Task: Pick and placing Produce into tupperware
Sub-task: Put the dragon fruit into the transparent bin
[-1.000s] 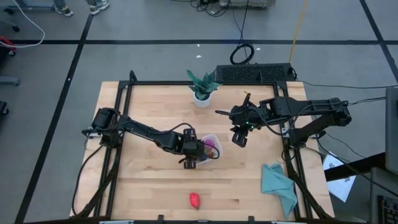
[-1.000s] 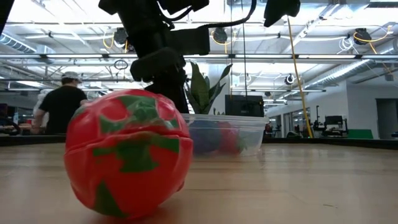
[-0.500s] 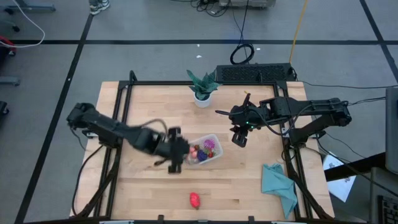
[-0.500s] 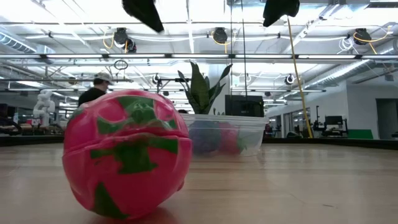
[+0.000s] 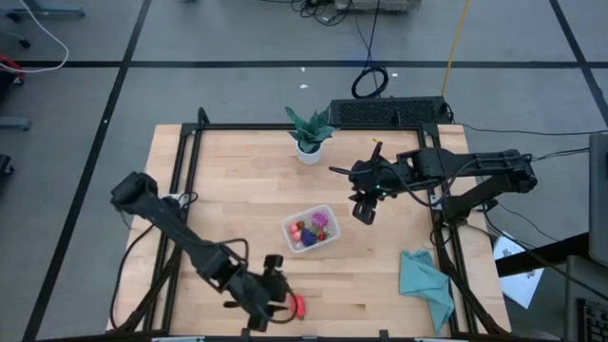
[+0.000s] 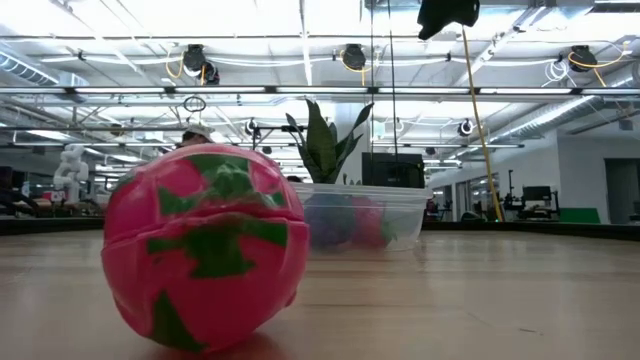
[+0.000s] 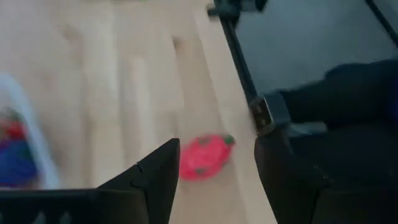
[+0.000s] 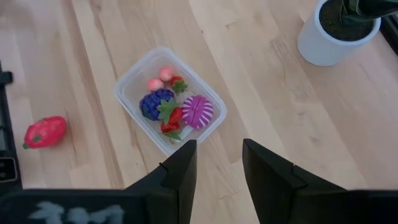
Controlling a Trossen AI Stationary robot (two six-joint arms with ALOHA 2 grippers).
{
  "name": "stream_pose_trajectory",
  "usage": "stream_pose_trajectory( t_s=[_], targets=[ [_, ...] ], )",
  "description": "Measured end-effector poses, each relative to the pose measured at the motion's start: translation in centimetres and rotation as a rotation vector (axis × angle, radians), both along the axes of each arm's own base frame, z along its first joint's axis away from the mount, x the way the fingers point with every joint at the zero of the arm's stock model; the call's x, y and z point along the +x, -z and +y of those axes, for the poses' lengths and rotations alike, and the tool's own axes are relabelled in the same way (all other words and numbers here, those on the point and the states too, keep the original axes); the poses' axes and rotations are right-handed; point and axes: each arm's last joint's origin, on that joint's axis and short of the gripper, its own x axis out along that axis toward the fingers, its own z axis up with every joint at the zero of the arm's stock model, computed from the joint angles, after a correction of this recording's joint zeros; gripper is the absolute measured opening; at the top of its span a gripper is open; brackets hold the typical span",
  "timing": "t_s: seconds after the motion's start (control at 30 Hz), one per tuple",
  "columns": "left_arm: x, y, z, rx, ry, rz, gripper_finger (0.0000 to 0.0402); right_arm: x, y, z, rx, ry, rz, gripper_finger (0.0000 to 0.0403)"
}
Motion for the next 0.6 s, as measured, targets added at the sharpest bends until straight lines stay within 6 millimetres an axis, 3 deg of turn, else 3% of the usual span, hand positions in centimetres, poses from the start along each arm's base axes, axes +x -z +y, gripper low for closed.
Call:
stream_pose_trajectory(
  t_s=[0.23, 0.6],
  targets=[
    [2.0, 3.1, -1.1, -0.146, 0.03, 0.093, 0.0214, 0.1, -0.1, 0.0, 0.004, 0.002, -0.014, 0.0121],
    [1.8, 2.9, -1.6, 0.094, 0.301, -0.047, 0.0214, 0.1, -0.1, 0.0, 0.005, 0.001, -0.012, 0.0121]
  ],
)
